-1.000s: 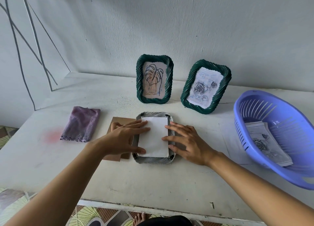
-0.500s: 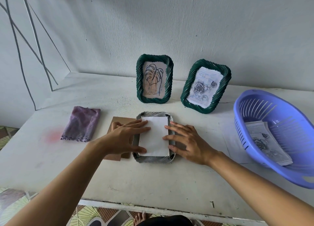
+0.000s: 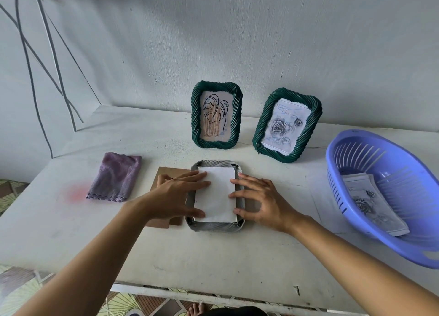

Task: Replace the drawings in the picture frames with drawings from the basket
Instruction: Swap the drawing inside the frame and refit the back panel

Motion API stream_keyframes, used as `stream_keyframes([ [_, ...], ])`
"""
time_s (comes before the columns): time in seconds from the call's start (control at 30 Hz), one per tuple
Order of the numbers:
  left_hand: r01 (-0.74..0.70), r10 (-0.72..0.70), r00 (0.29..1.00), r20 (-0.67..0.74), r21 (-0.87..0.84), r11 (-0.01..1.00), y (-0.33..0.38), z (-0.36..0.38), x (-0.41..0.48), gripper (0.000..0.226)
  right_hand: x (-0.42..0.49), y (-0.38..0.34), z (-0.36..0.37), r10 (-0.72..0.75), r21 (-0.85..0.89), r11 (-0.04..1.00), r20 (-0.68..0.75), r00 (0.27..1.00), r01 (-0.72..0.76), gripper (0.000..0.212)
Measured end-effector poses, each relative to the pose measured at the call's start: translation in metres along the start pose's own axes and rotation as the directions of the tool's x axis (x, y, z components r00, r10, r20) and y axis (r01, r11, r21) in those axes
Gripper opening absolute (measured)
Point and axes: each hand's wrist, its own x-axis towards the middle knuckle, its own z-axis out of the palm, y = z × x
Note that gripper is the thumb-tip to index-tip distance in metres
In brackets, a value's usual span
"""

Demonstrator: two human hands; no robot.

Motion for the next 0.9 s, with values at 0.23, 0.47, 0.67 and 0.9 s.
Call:
stream_keyframes([
  [0.23, -0.058, 0.040, 0.993, -0.114, -0.160, 0.985, 0.001, -0.002, -0.008, 0.072, -0.001, 0.000, 0.000, -0.007, -0.003, 1.000, -0.003, 1.000, 0.007, 0.036],
  [0.47, 0.250, -0.345, 0.767, -0.542, -0.243, 0.937, -0.020, 0.005, -0.051, 0.032, -0.002, -0.001, 0.001, -0.015, -0.015, 1.000, -0.016, 1.000, 0.015, 0.033],
  [0.67, 0.371, -0.404, 0.776, -0.485, -0.167, 0.913, -0.014, 0.024, -0.072, 0.060, 0.001, 0.000, 0.001, -0.036, -0.036, 0.999, -0.034, 0.999, 0.034, 0.033],
  [0.9, 0.465, -0.425, 0.815, -0.395, 0.006, 0.885, 0.015, 0.013, -0.055, 0.053, -0.002, -0.001, 0.002, -0.026, -0.033, 0.999, -0.014, 1.000, 0.026, 0.033],
])
